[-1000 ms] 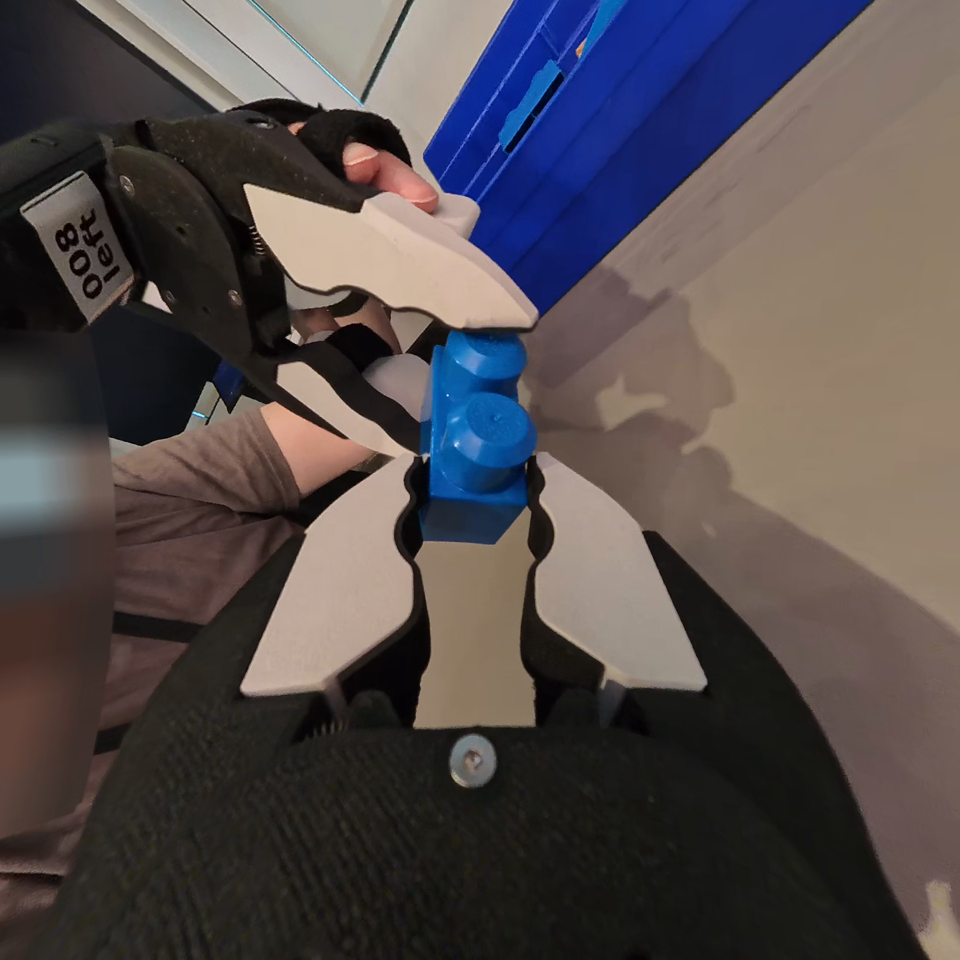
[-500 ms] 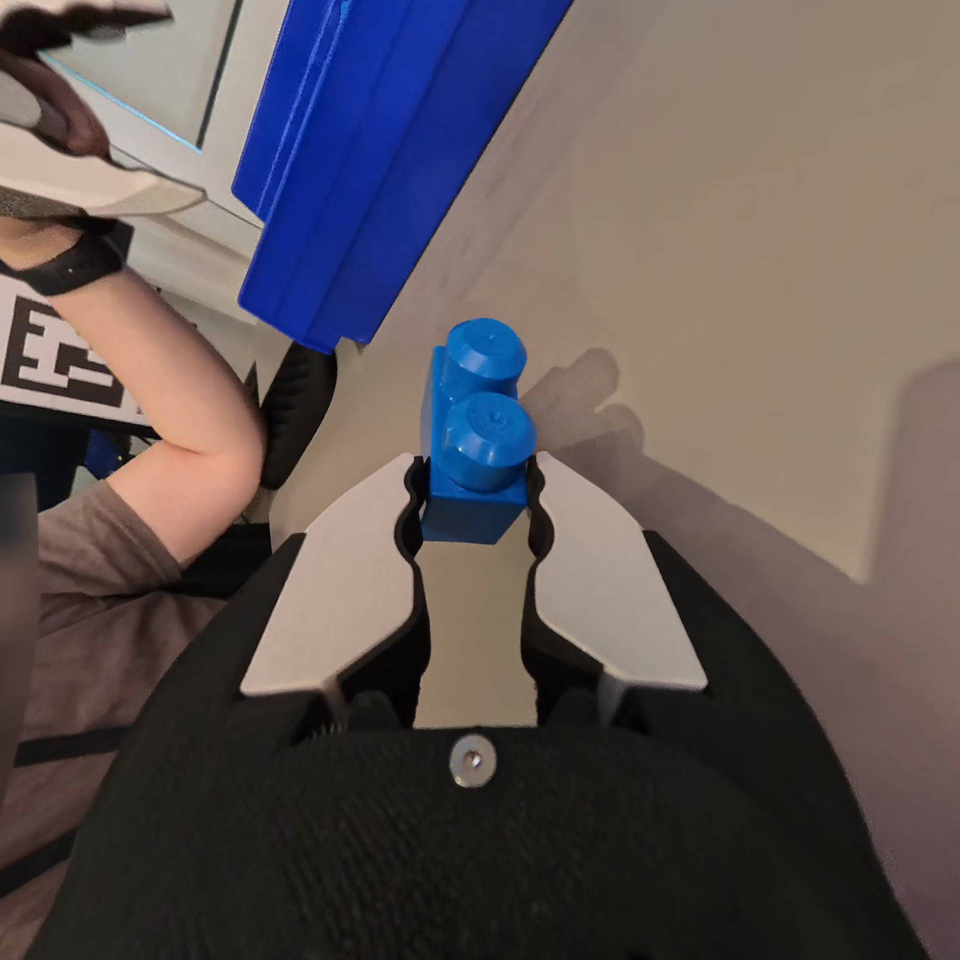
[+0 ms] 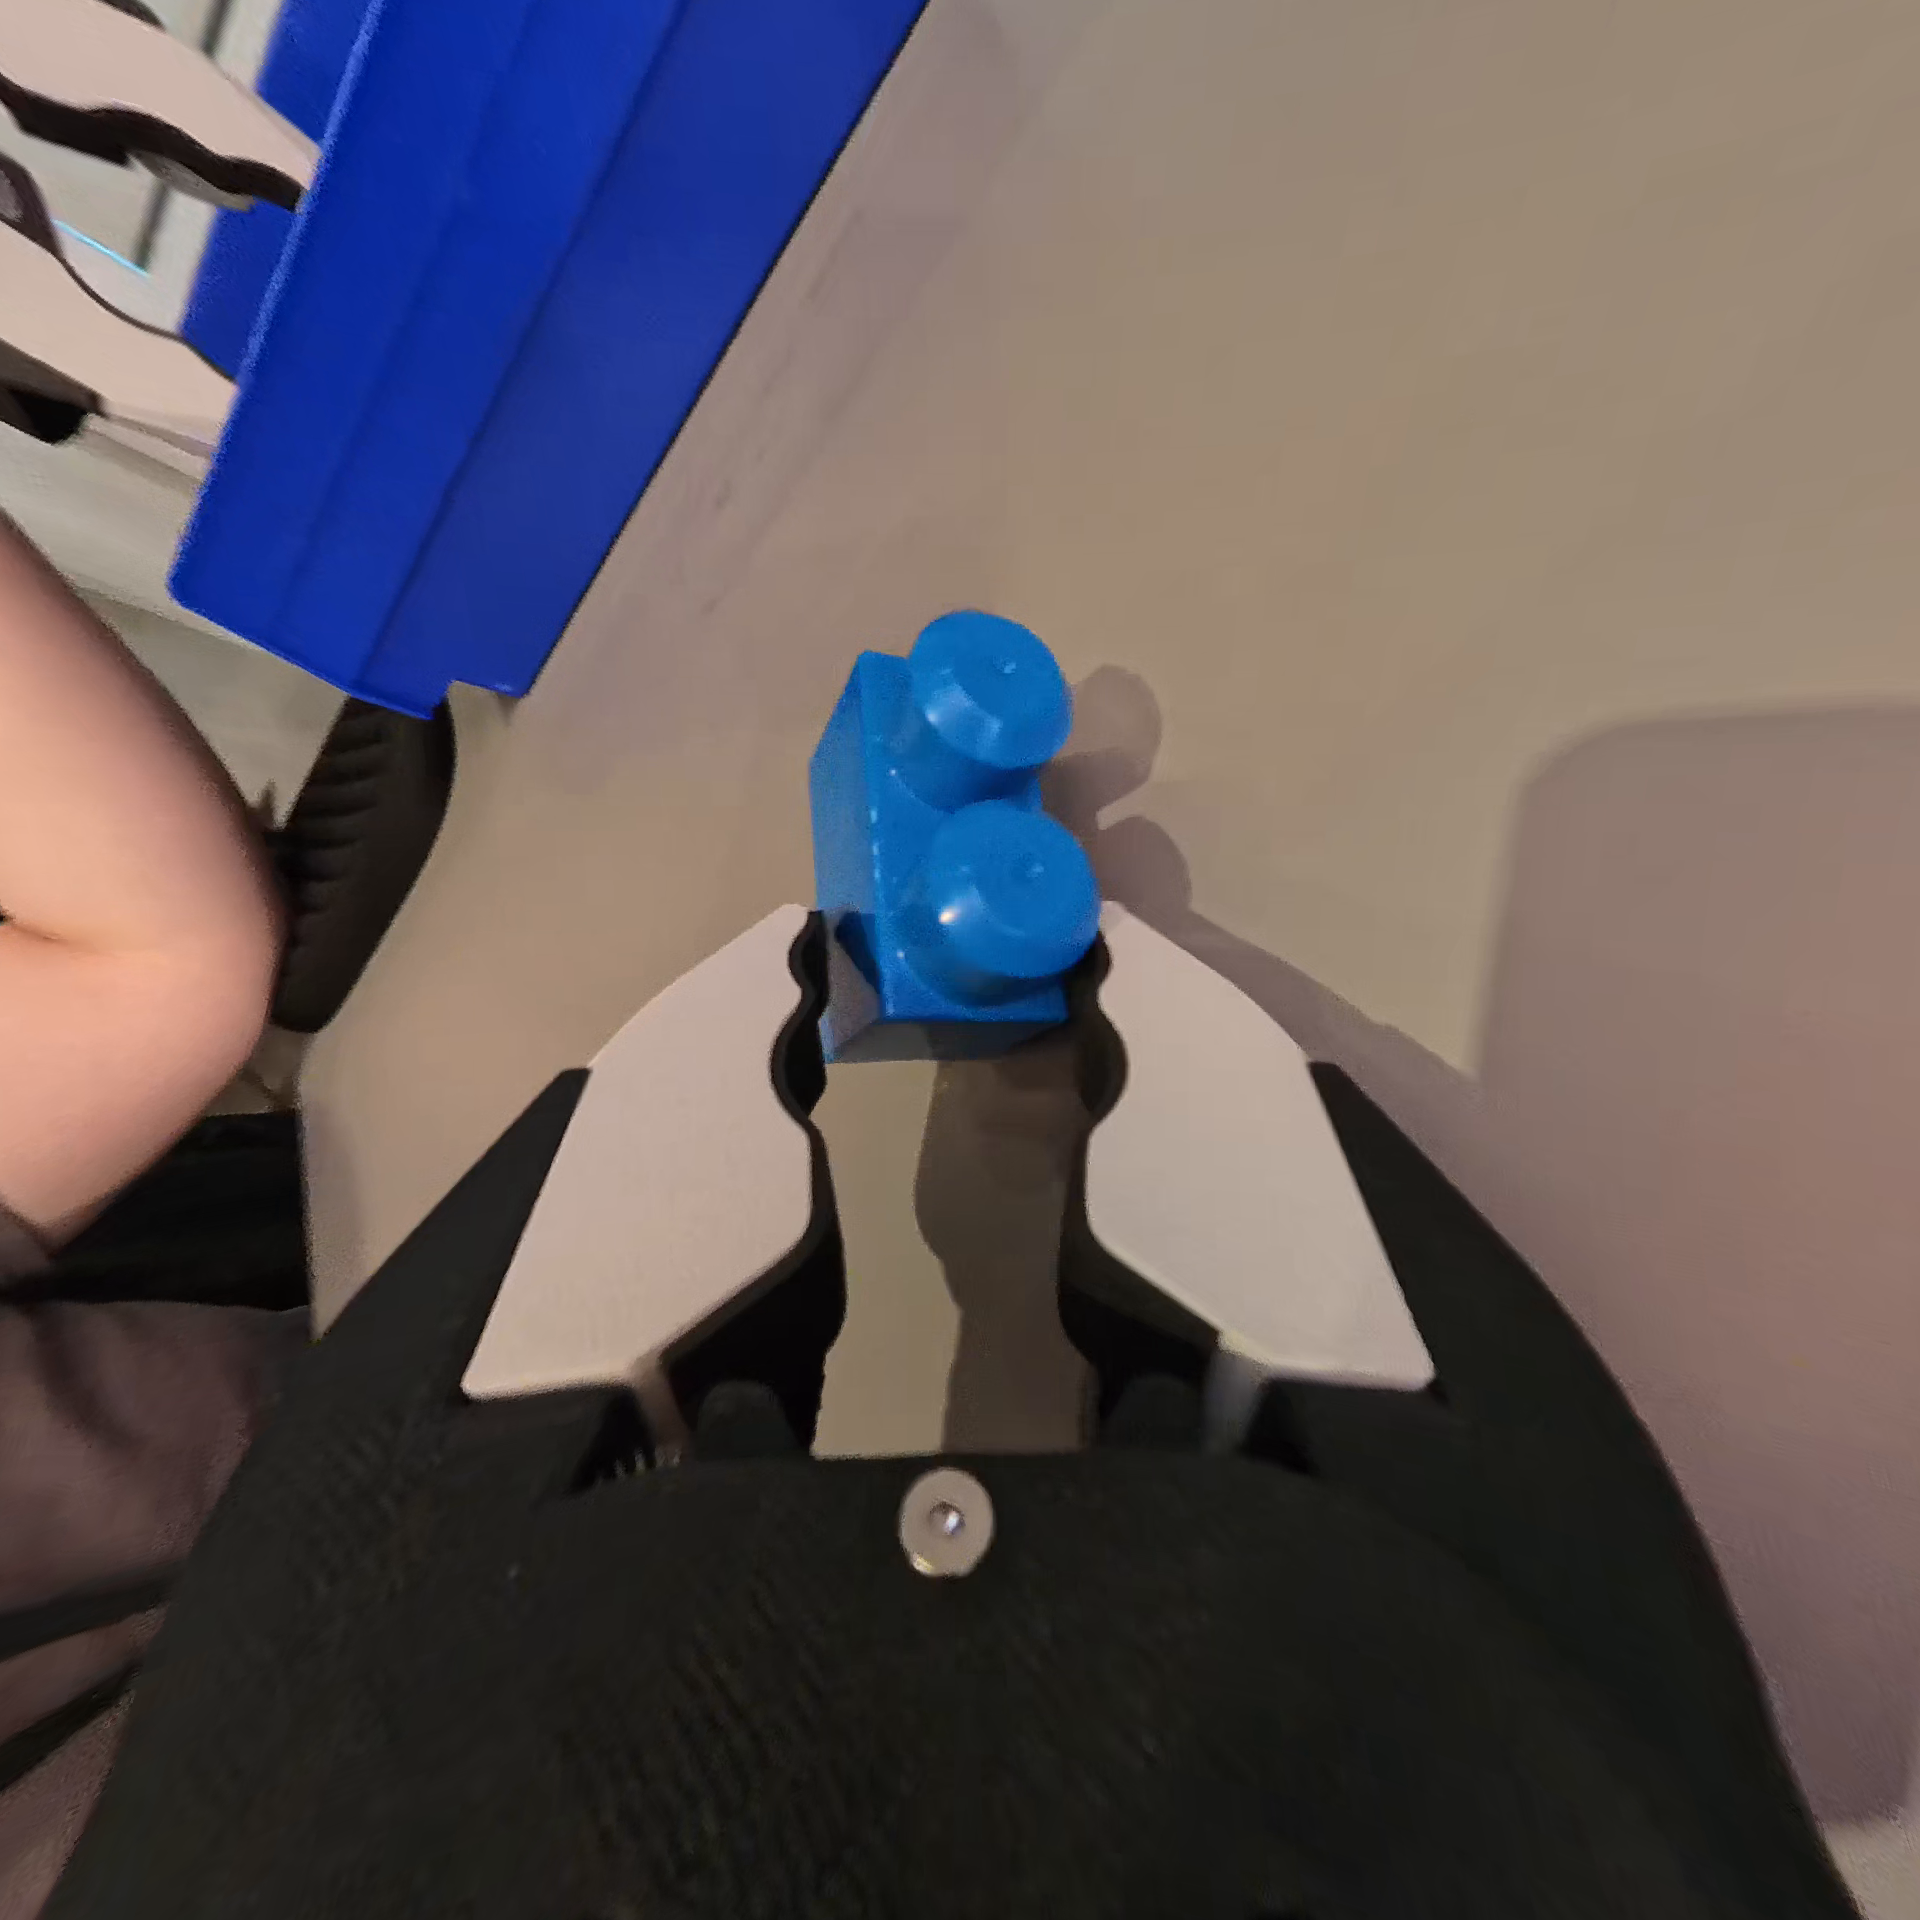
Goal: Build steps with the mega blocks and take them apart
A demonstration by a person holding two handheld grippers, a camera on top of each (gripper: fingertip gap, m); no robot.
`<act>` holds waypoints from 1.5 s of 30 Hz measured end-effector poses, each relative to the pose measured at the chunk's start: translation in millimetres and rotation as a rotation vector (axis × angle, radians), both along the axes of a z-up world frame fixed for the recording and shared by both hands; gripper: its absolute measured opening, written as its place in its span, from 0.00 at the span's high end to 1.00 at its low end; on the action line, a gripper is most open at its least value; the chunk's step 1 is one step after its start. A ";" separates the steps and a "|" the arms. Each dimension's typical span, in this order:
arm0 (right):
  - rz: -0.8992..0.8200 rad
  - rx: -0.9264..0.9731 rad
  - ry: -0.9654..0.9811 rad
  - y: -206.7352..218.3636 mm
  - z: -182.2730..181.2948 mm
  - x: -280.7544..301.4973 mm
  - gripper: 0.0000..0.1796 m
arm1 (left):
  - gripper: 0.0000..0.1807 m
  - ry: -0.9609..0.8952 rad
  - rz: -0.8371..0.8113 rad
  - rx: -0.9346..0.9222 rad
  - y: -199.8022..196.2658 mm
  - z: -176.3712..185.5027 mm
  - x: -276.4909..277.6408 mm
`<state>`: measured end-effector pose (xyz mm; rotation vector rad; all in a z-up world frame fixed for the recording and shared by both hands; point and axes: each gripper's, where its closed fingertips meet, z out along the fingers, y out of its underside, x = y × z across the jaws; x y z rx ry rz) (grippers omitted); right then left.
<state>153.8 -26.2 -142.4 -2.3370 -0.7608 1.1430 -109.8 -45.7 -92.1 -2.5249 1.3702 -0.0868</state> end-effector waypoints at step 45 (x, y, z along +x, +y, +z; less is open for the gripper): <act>0.229 0.567 0.470 -67.1 147.8 -52.4 0.66 | 0.80 -0.552 -0.156 0.433 -16.2 152.8 117.8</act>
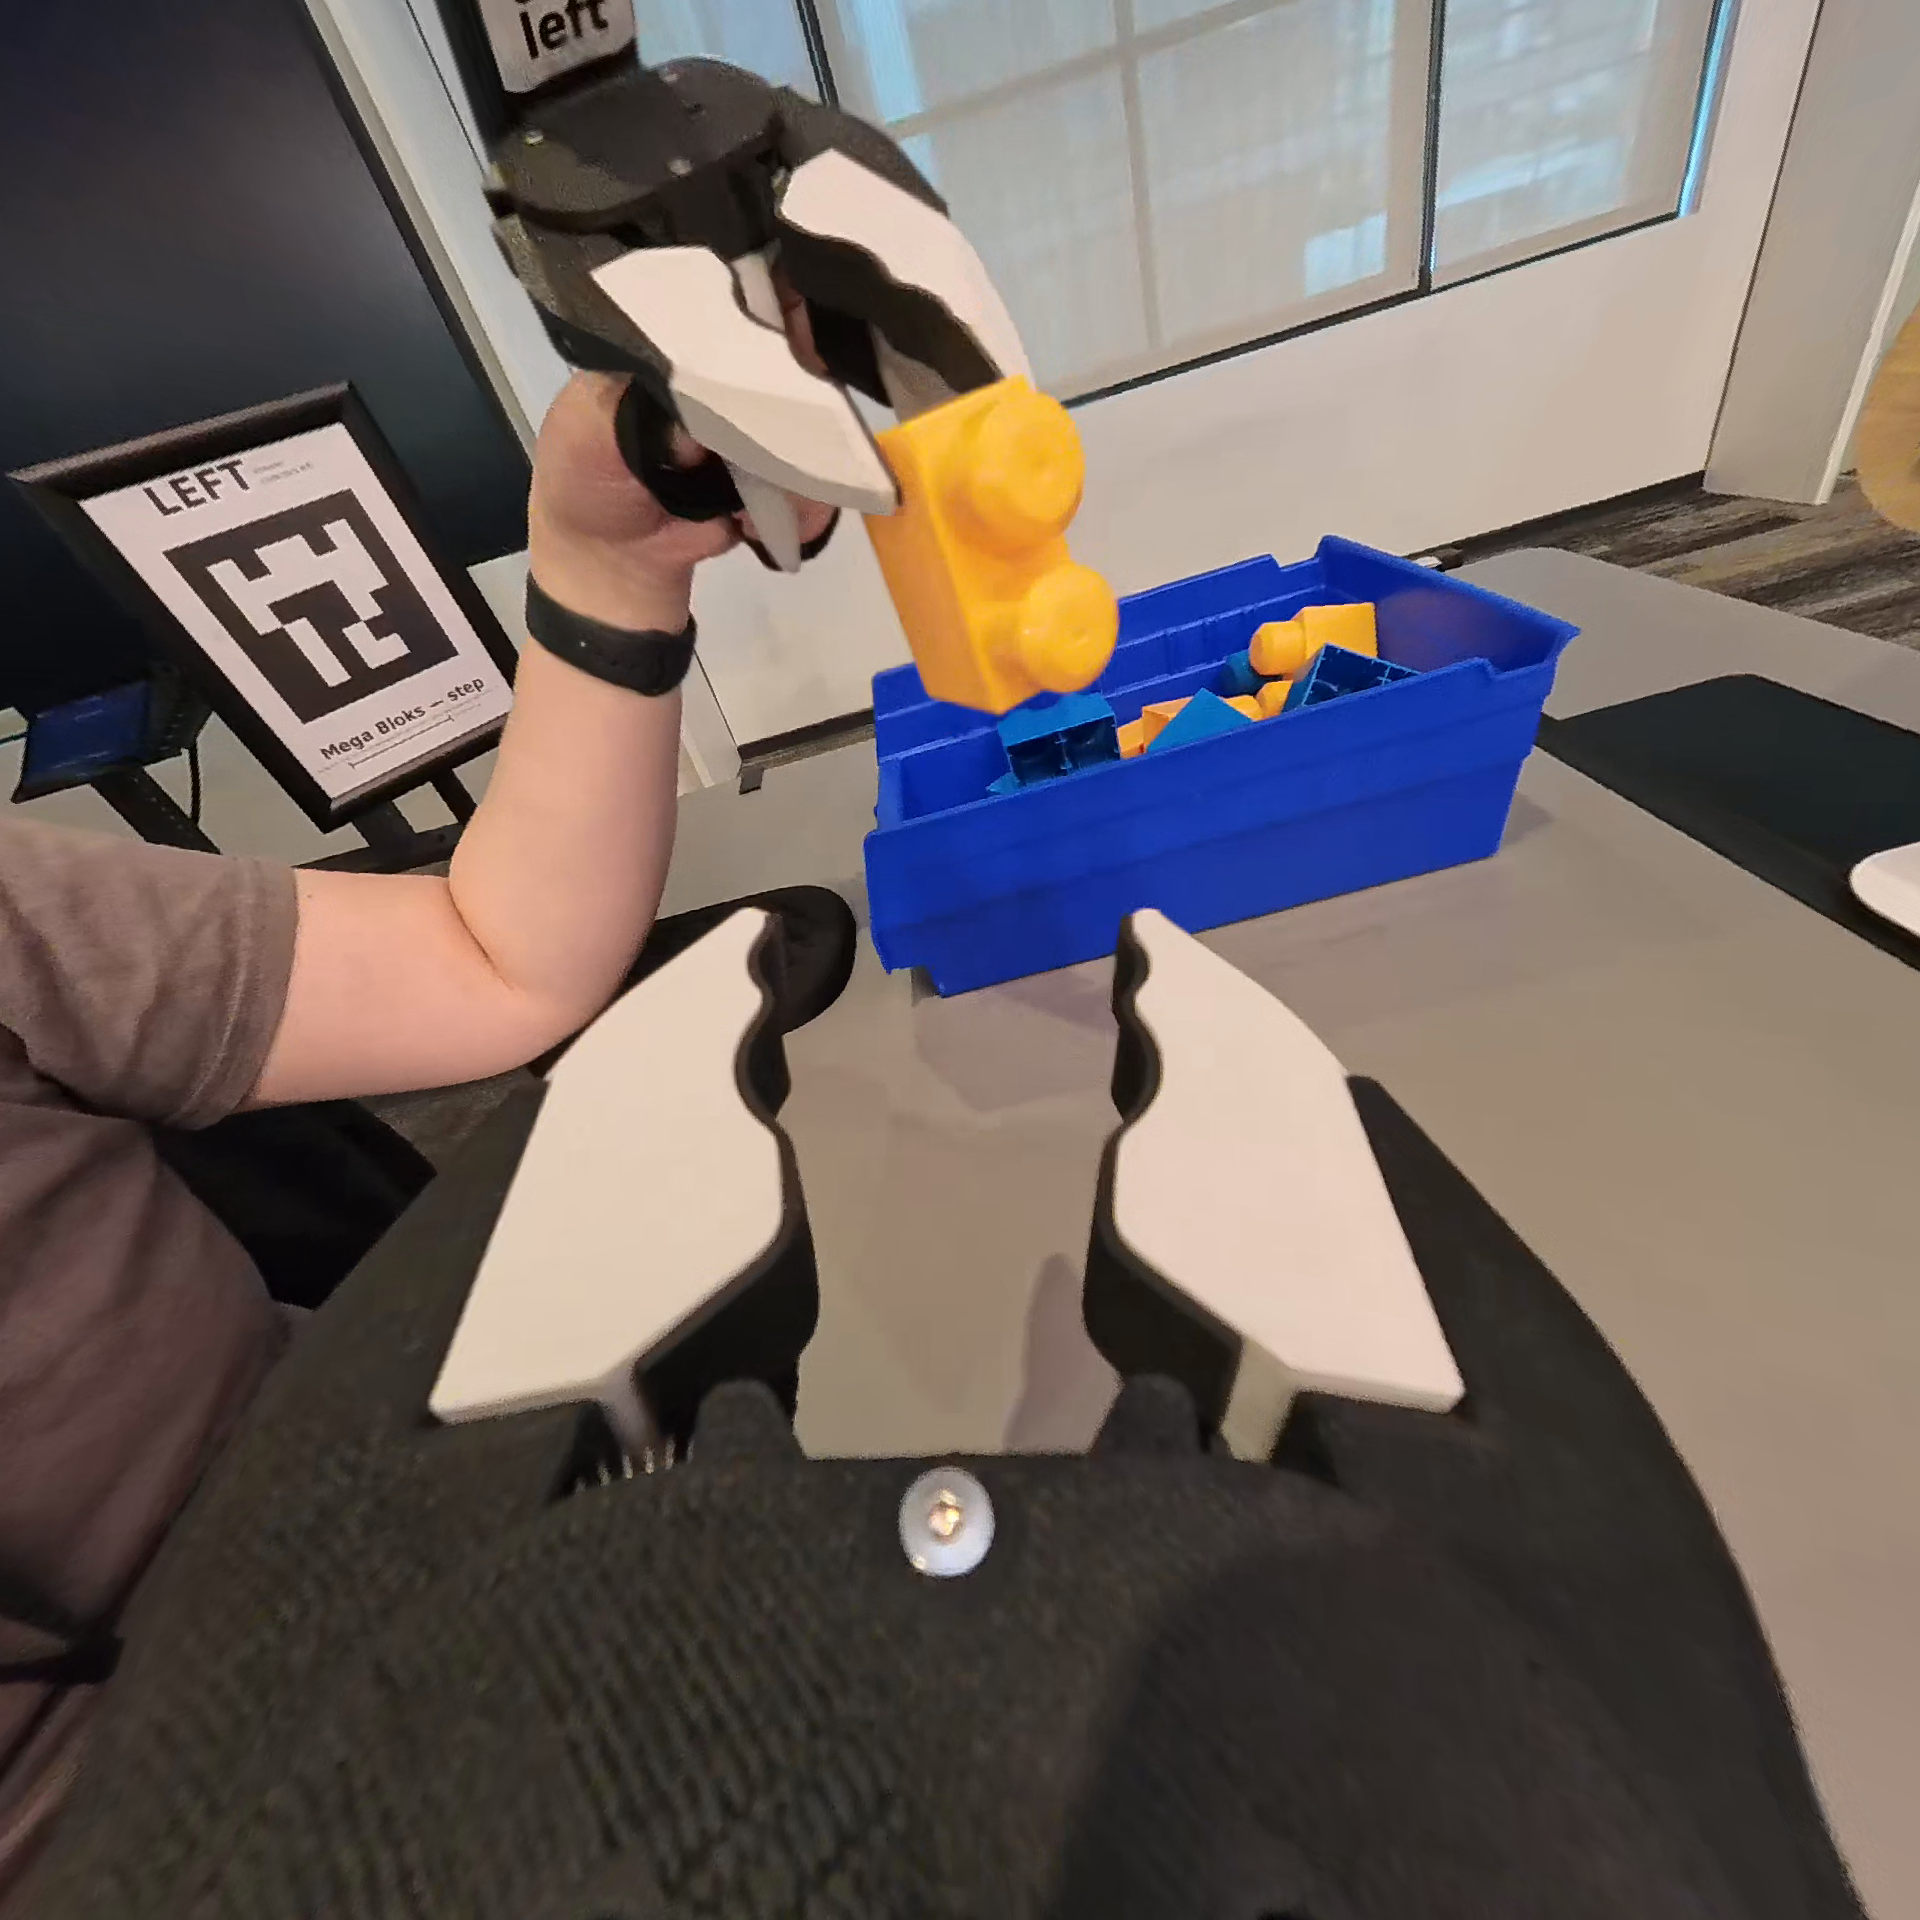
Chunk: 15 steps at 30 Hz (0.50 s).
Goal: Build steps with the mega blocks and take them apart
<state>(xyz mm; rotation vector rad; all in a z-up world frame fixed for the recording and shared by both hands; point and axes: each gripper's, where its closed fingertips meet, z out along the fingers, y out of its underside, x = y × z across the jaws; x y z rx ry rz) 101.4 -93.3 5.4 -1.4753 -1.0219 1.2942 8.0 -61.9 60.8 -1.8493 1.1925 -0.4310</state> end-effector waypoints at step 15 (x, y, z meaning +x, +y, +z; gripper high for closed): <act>0.026 0.004 -0.144 -1.7 -30.2 -8.8 0.66 | 0.80 0.196 0.220 -0.494 31.7 -126.5 -132.9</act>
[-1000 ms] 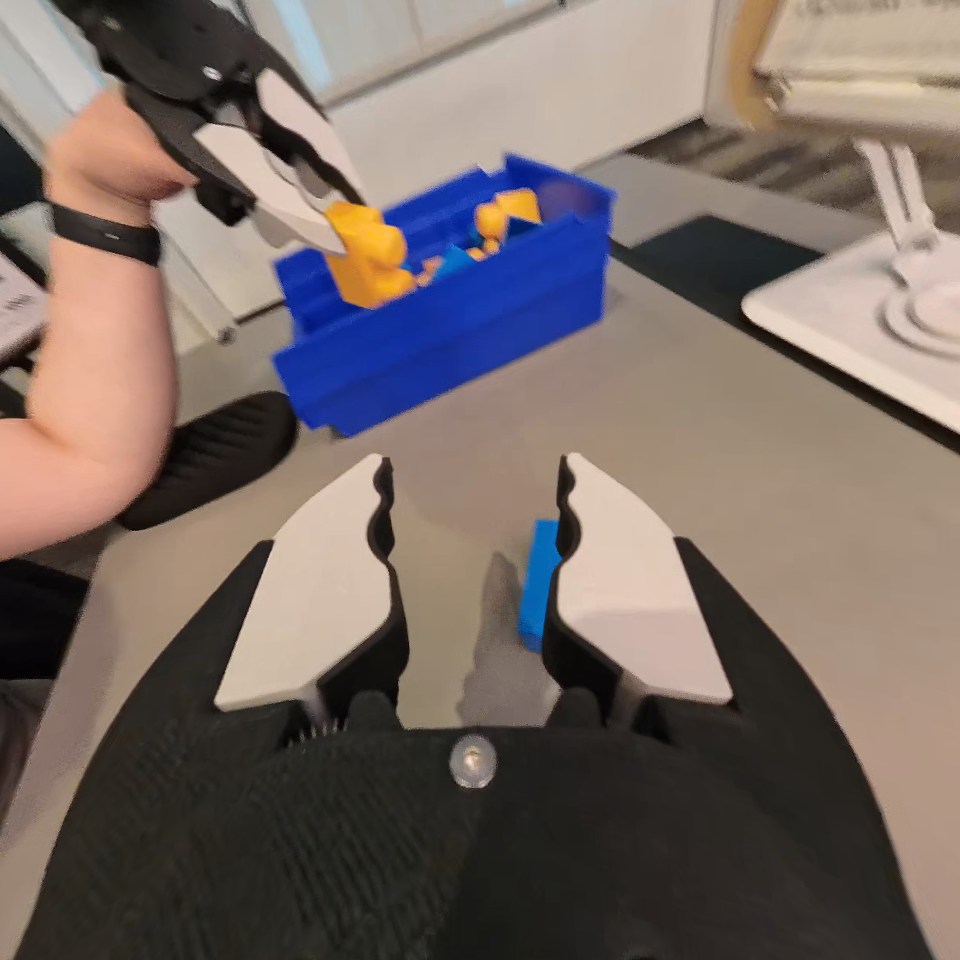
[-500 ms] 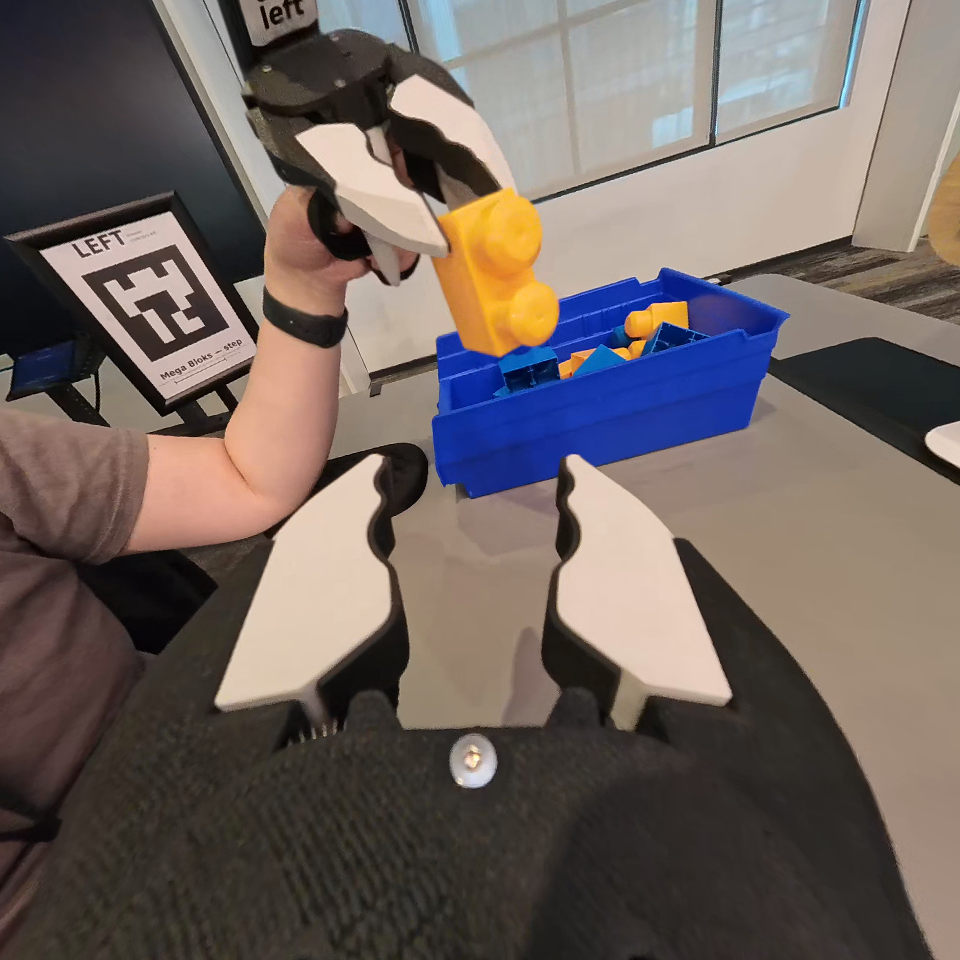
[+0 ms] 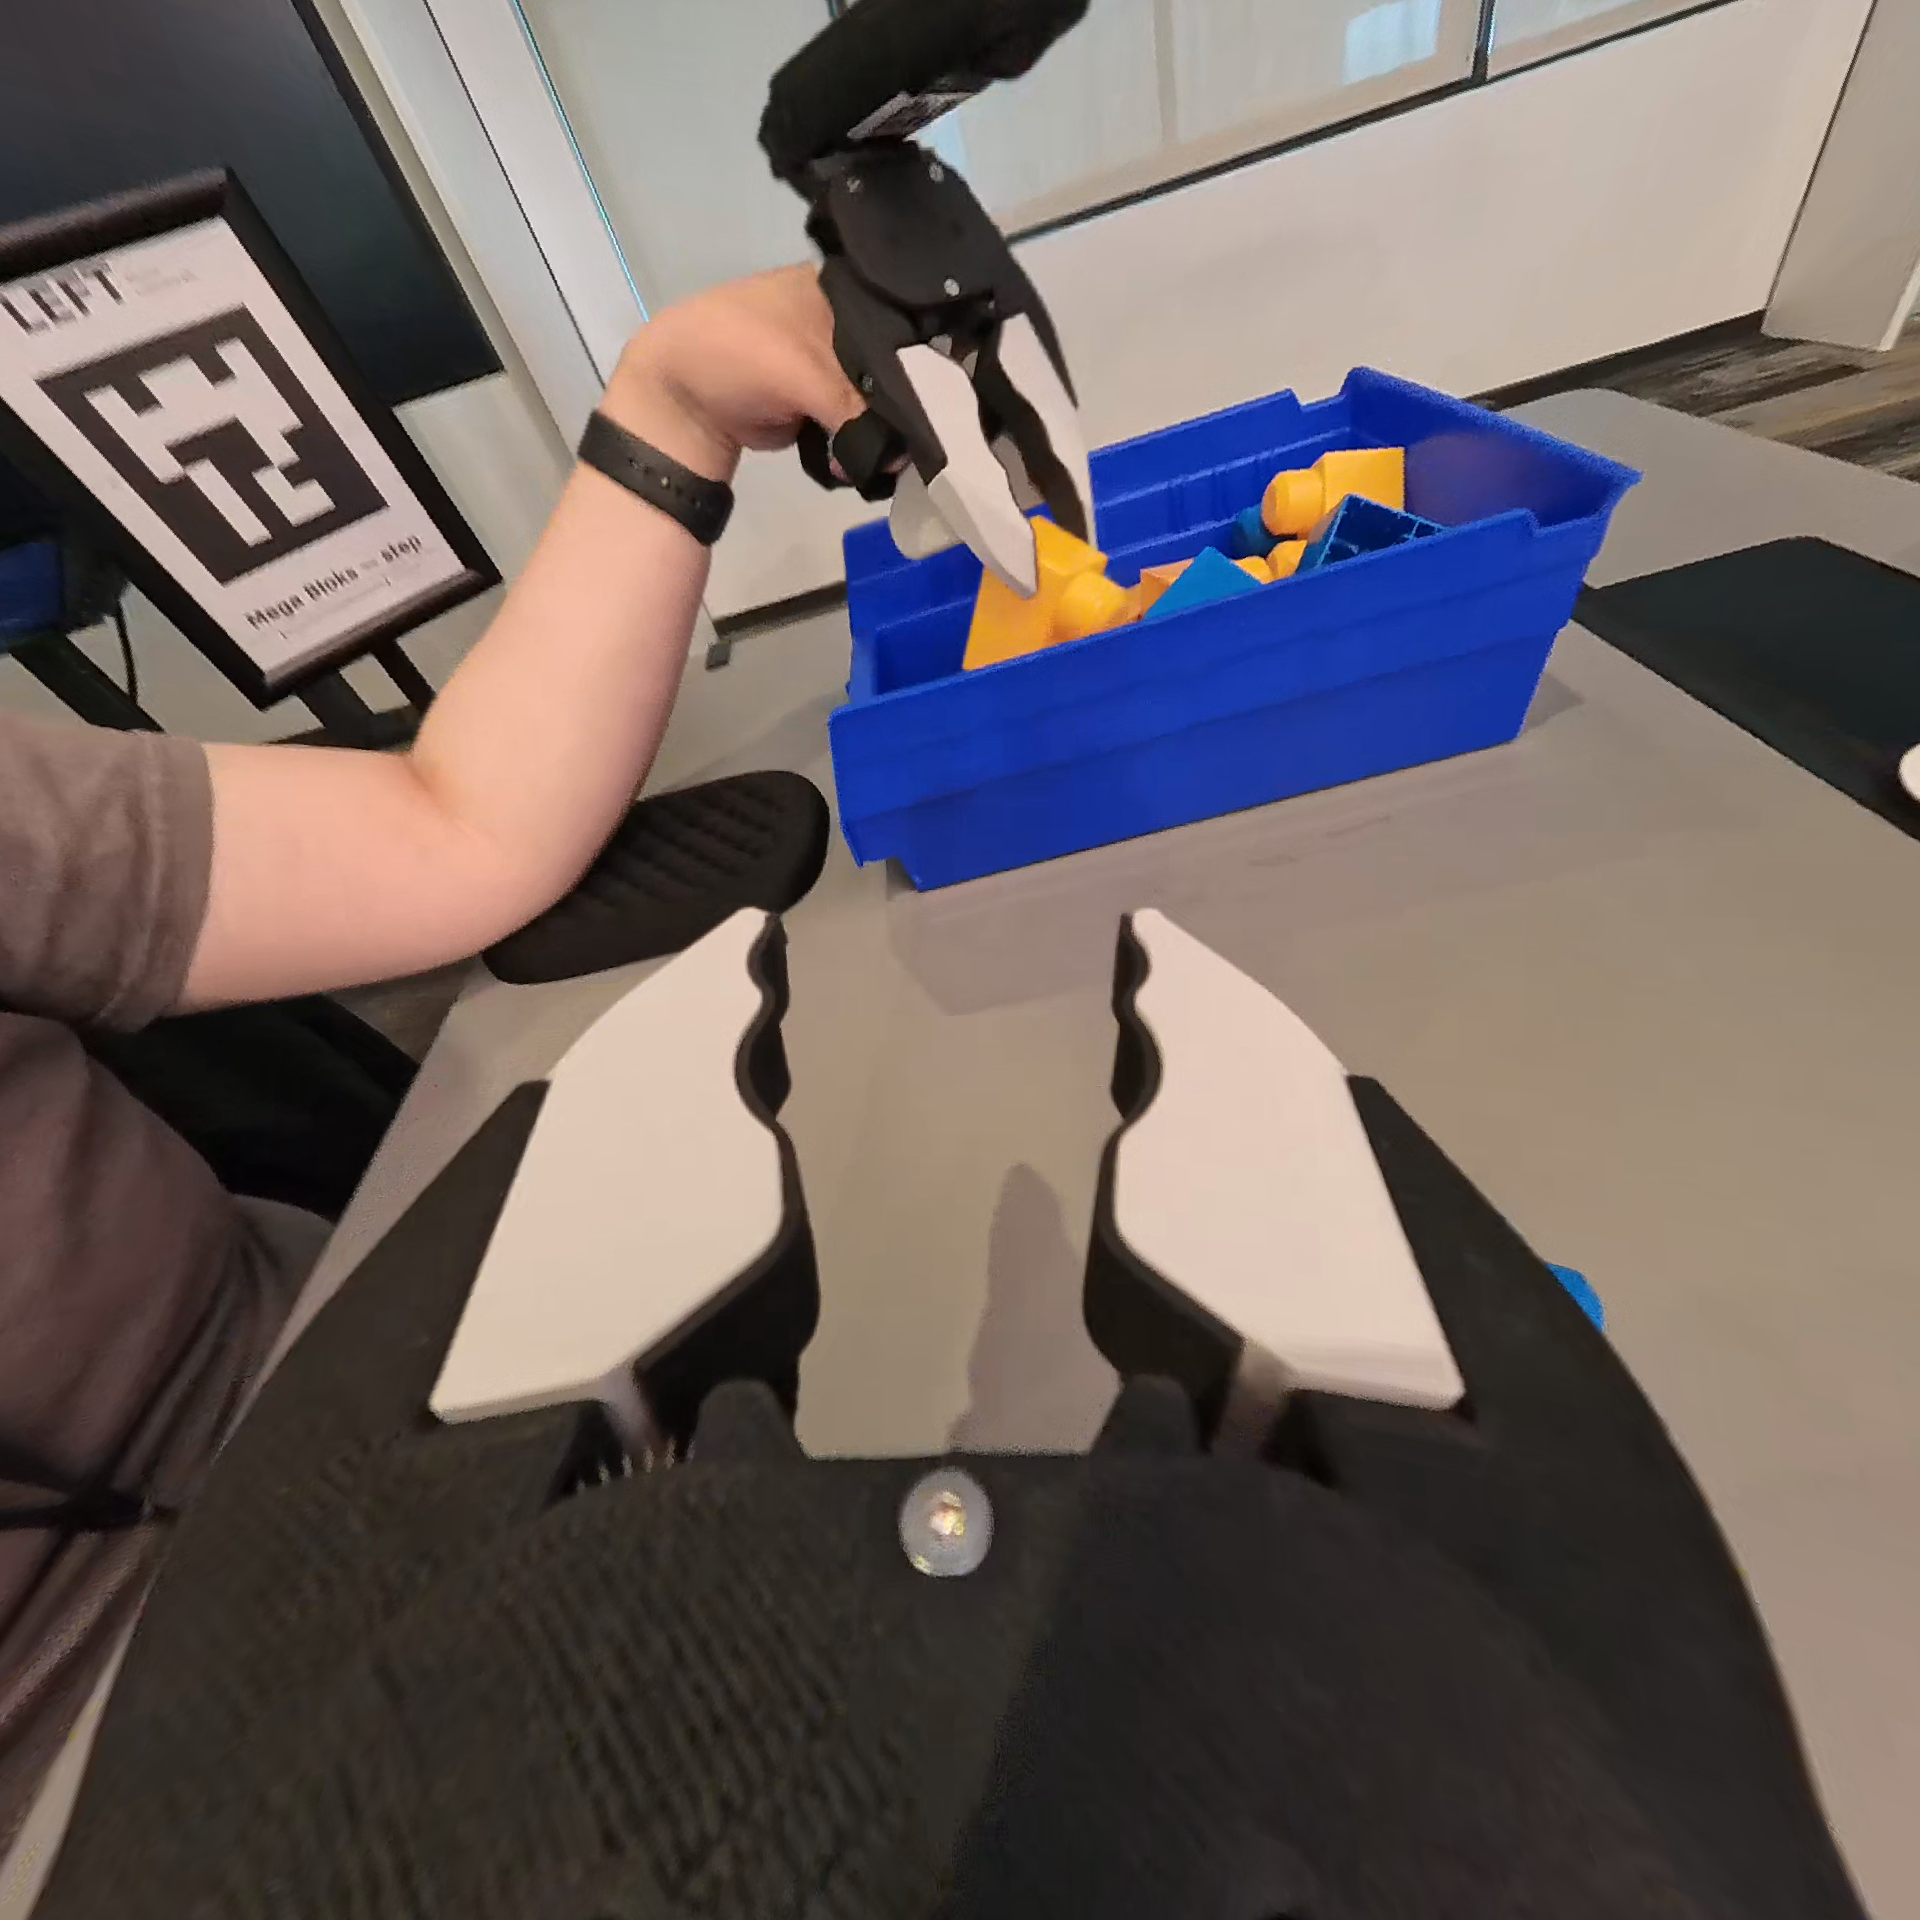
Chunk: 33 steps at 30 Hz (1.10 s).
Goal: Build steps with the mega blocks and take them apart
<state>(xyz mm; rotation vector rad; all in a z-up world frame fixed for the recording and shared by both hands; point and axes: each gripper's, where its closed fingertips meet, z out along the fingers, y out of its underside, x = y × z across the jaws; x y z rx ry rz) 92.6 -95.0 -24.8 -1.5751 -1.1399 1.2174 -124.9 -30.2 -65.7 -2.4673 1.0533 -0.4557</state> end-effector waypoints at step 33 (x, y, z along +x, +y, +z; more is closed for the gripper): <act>0.024 -0.032 -0.064 5.2 -9.4 8.4 0.66 | 0.69 0.346 -0.610 0.258 -65.3 4.1 35.9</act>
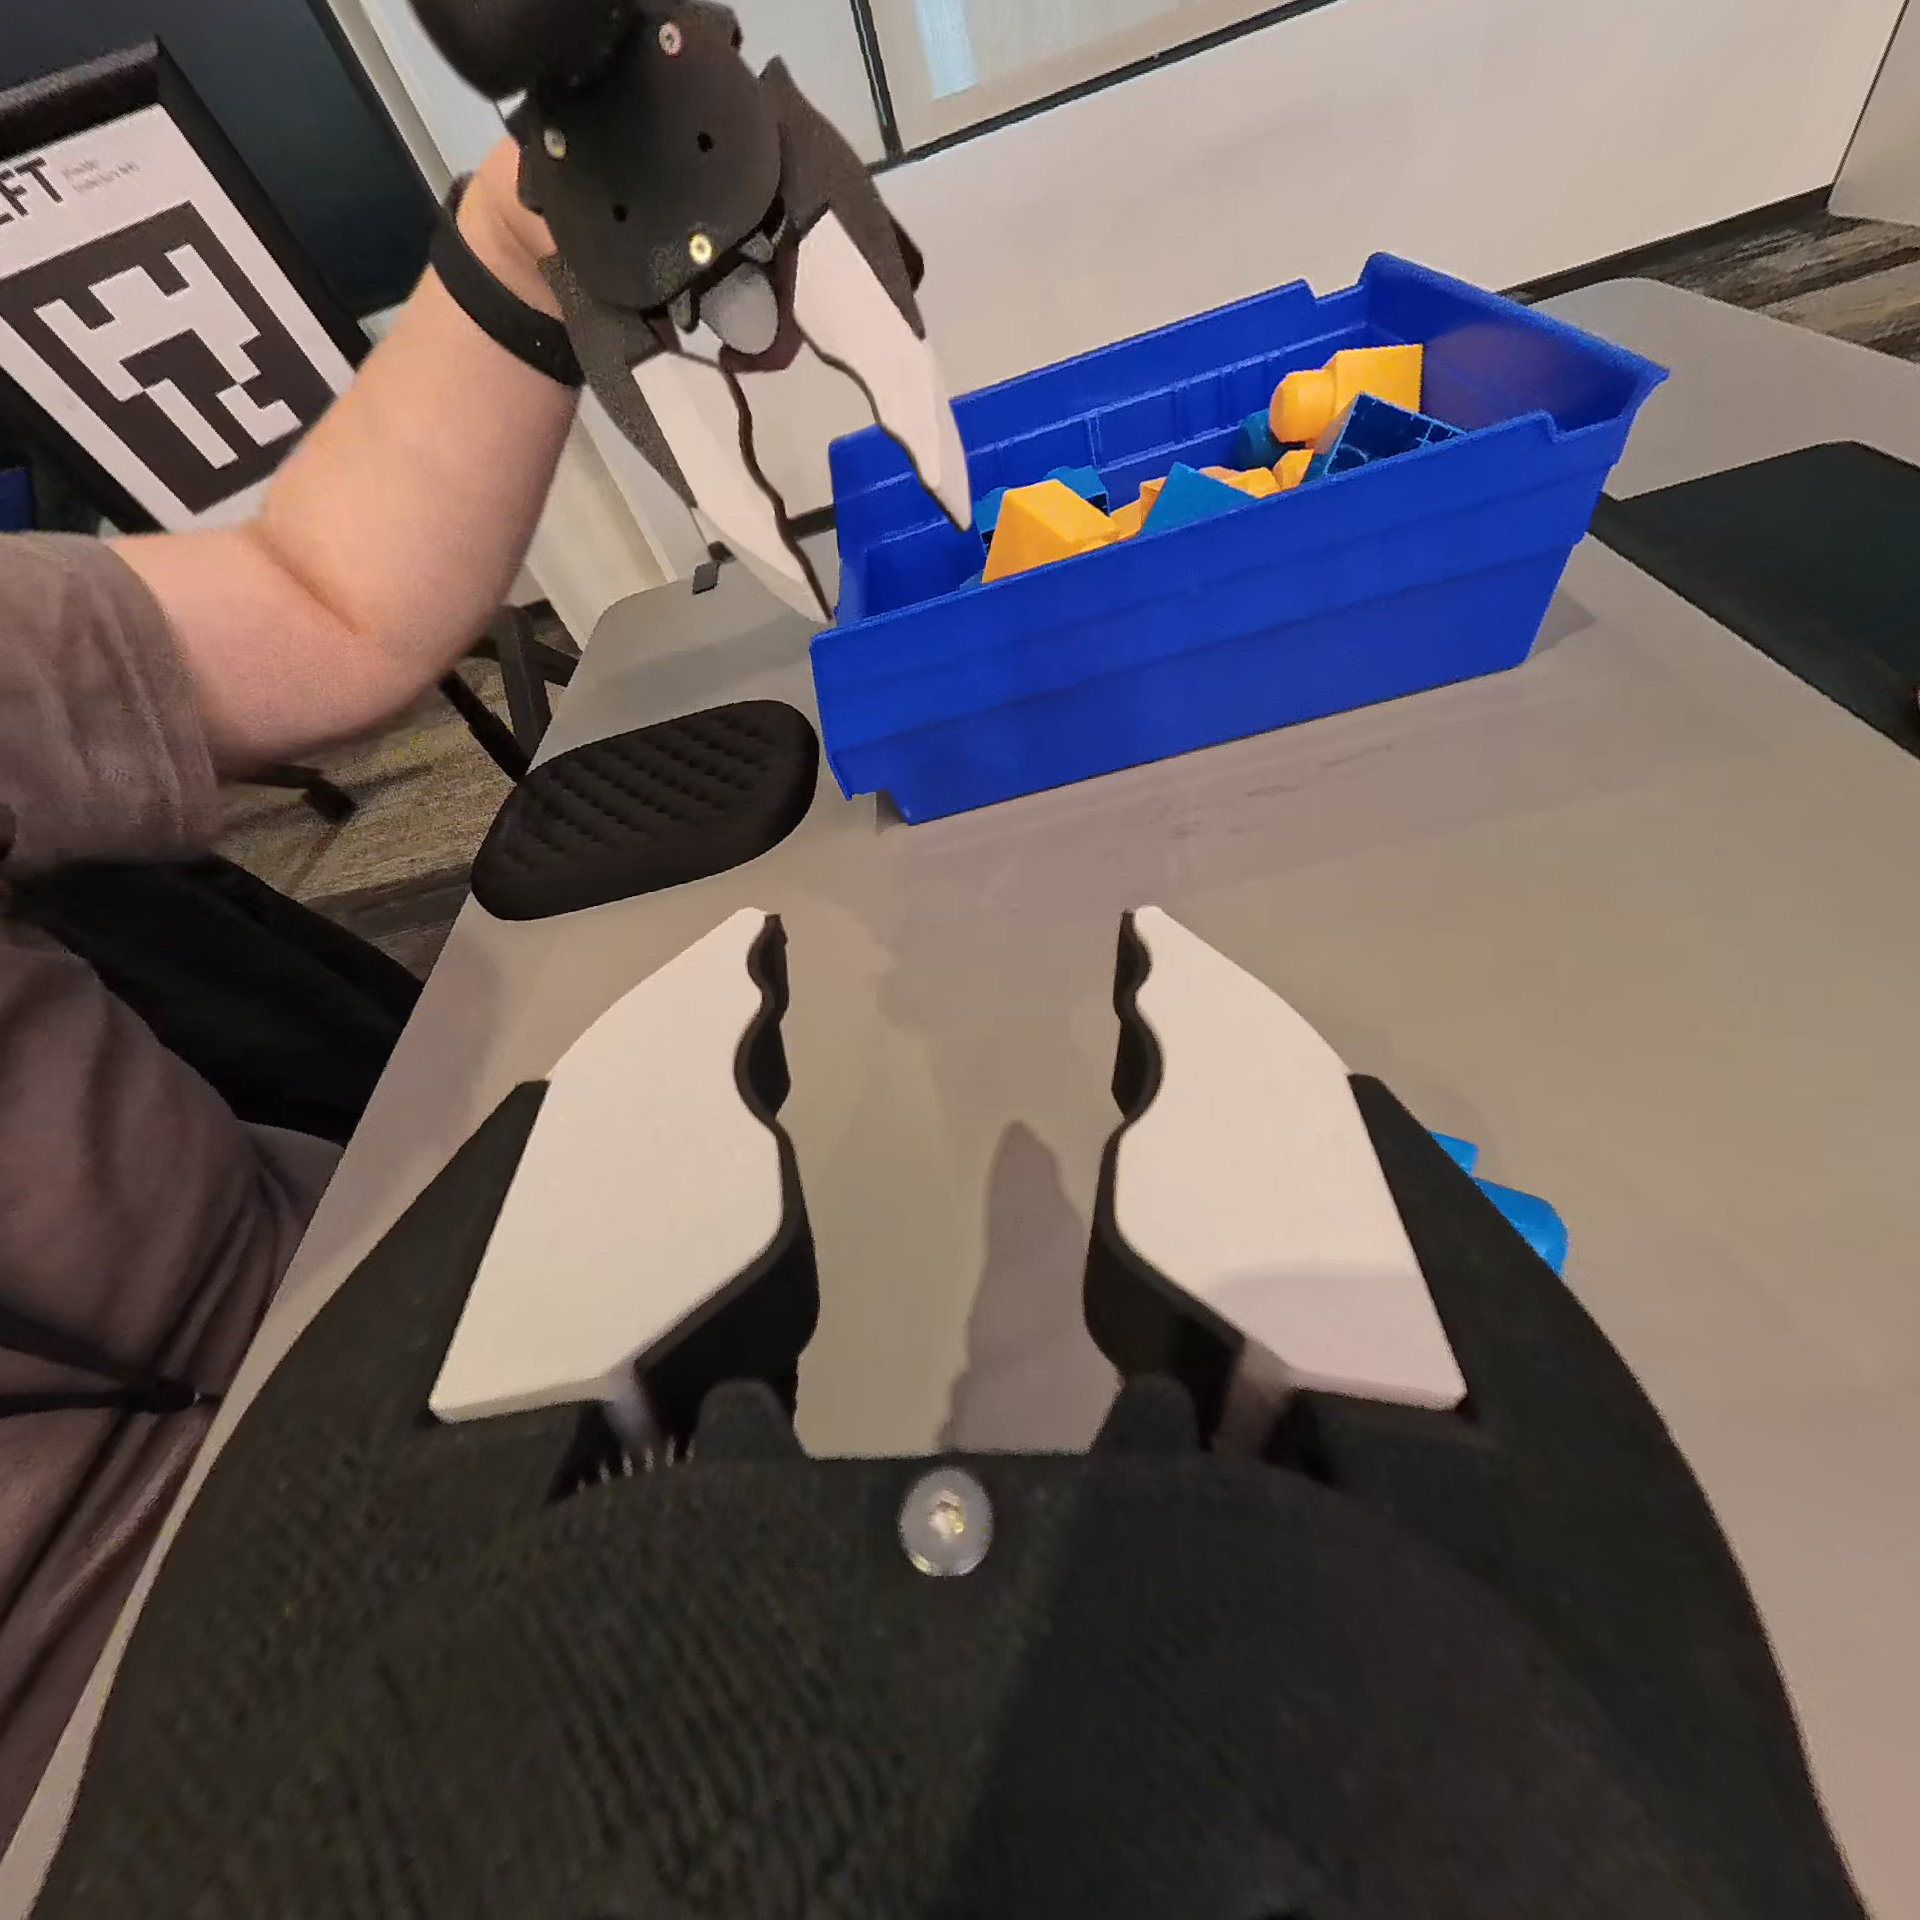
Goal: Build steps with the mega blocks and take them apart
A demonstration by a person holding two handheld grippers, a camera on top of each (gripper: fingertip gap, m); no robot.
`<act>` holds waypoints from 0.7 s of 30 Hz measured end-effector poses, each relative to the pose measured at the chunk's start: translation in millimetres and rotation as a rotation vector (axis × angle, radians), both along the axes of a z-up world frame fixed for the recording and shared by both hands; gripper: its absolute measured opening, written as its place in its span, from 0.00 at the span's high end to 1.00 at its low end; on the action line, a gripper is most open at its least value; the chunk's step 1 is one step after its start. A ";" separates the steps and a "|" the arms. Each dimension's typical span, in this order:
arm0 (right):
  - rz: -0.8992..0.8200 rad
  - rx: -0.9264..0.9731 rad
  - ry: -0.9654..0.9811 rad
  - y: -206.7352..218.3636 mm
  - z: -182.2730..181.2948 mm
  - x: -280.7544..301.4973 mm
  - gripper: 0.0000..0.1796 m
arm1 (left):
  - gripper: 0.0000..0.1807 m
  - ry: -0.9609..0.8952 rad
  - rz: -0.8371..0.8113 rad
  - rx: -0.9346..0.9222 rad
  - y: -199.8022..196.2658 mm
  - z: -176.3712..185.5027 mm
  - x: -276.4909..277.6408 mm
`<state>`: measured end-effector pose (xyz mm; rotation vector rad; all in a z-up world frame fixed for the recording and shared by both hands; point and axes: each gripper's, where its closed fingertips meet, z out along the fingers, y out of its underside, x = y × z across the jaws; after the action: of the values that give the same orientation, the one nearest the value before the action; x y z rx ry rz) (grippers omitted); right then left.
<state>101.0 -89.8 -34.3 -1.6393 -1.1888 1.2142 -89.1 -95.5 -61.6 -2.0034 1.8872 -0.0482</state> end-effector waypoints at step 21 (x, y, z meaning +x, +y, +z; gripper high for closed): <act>0.040 -0.049 -0.102 -2.5 -31.9 -4.4 0.66 | 0.65 0.128 0.014 -0.107 8.9 -44.9 -12.3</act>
<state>96.5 -92.3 -66.2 -1.7388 -1.2695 1.2049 -101.4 -86.6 -106.5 -2.1367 1.9870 -0.0183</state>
